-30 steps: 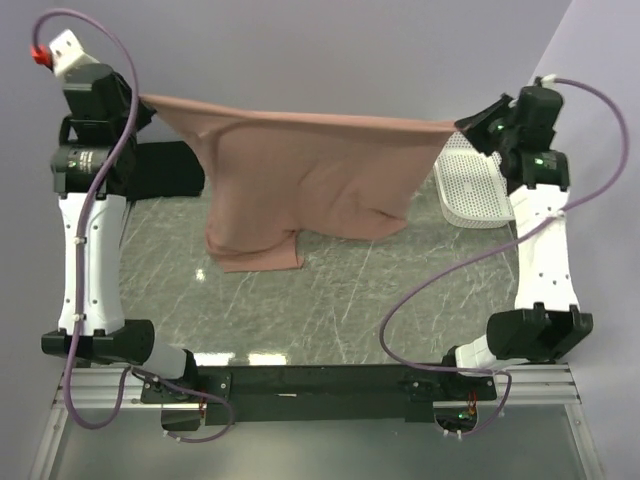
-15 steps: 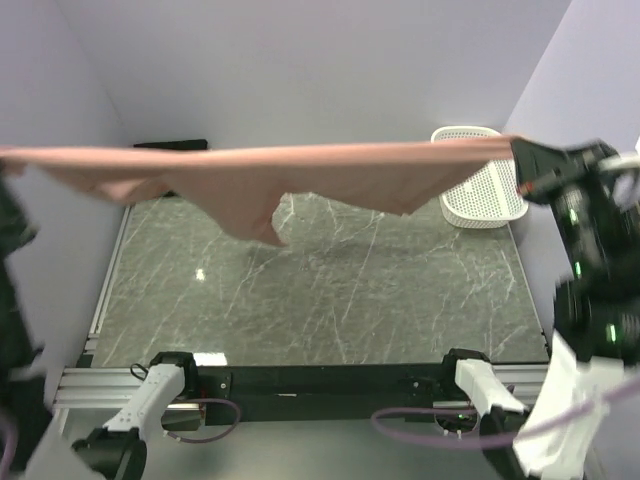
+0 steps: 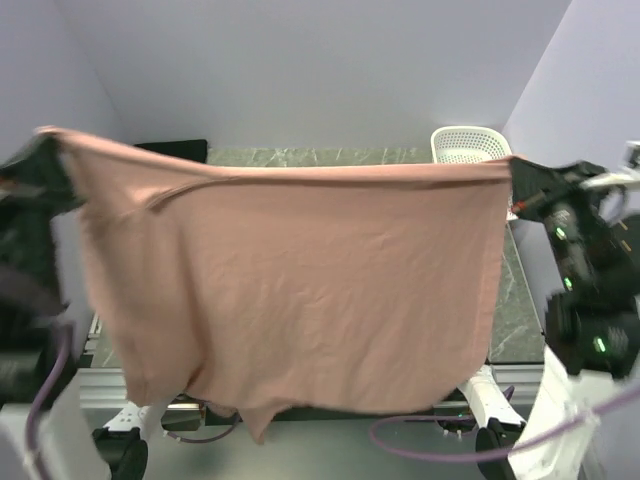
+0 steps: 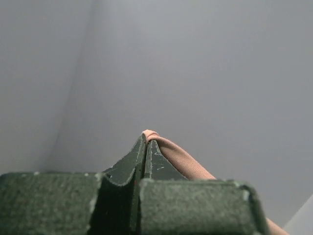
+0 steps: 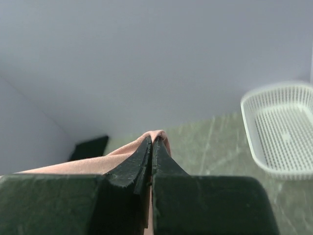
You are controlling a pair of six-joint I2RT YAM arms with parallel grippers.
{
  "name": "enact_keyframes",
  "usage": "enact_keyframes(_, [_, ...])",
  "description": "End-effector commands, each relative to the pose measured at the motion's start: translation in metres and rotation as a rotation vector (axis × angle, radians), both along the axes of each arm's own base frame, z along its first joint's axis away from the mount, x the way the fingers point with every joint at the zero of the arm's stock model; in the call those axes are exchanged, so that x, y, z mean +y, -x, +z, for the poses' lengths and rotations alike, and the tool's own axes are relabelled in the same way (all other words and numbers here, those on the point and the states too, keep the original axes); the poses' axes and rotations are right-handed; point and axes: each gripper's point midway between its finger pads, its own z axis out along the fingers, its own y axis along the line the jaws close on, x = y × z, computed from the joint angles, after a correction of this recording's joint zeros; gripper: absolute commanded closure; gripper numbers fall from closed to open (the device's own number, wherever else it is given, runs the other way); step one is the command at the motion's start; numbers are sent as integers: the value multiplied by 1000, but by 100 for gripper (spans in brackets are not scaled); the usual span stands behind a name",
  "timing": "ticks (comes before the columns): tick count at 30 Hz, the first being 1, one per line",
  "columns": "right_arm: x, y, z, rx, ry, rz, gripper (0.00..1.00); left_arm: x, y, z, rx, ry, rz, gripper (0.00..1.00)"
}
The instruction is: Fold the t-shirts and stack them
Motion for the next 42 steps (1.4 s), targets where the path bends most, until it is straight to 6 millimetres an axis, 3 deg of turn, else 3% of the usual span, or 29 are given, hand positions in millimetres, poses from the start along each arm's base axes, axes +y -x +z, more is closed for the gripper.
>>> enact_keyframes(1, [-13, -78, -95, 284, -3, 20, 100, -21, -108, -73, 246, -100, -96, 99])
enact_keyframes(2, [-14, -91, -108, 295, -8, 30, 100, -23, -140, -120, 353, -100, -115, 99])
enact_keyframes(3, [-11, -104, -130, 340, -21, 59, 100, -25, -156, -136, 365, -103, -124, 99])
enact_keyframes(4, [-13, -122, -167, 395, -35, 66, 100, -28, -171, -158, 401, -106, -140, 99])
enact_keyframes(5, [-14, -132, -188, 428, -48, 72, 100, -29, -198, -214, 523, -94, -152, 99])
enact_keyframes(7, [-17, -160, -246, 521, -76, 77, 100, -31, -224, -251, 577, -78, -170, 99])
enact_keyframes(8, [-19, -174, -275, 581, -93, 77, 100, -35, -244, -297, 673, -66, -193, 99])
enact_keyframes(10, [-21, -189, -319, 656, -111, 69, 100, -39, -266, -322, 683, -44, -215, 99])
enact_keyframes(11, [-24, -206, -342, 688, -117, 56, 100, -40, -283, -358, 755, -30, -226, 99])
enact_keyframes(13, [-25, -224, -361, 697, -120, 57, 100, -41, -301, -385, 801, -14, -231, 99])
enact_keyframes(14, [-25, -234, -389, 758, -130, 61, 100, -42, -318, -411, 860, -4, -232, 99])
enact_keyframes(15, [-25, -242, -397, 770, -126, 64, 100, -41, -330, -415, 859, -1, -231, 99])
enact_keyframes(16, [-26, -254, -396, 760, -118, 67, 100, -44, -343, -442, 918, 10, -244, 99])
enact_keyframes(17, [-26, -262, -419, 814, -116, 65, 100, -44, -355, -440, 916, 8, -244, 99])
enact_keyframes(19, [-28, -281, -418, 814, -90, 66, 100, -44, -370, -451, 940, 5, -248, 99])
enact_keyframes(20, [-29, -287, -434, 851, -92, 71, 100, -44, -384, -461, 959, 5, -249, 99])
enact_keyframes(22, [-32, -303, -430, 849, -78, 71, 100, -45, -393, -474, 999, 5, -253, 99])
enact_keyframes(23, [-31, -307, -443, 880, -81, 73, 100, -45, -402, -481, 1016, 7, -253, 99])
enact_keyframes(25, [-33, -321, -436, 874, -74, 80, 100, -46, -408, -489, 1045, 16, -259, 99])
enact_keyframes(26, [-33, -325, -445, 895, -80, 81, 100, -47, -414, -491, 1047, 20, -264, 99])
enact_keyframes(33, [-36, -358, -443, 920, -98, 83, 100, -44, -425, -495, 1066, 35, -246, 99])
enact_keyframes(34, [-35, -357, -454, 953, -108, 85, 100, -44, -426, -498, 1086, 37, -246, 99])
enact_keyframes(42, [-29, -351, -456, 978, -131, 95, 100, -47, -411, -500, 1133, 87, -250, 99])
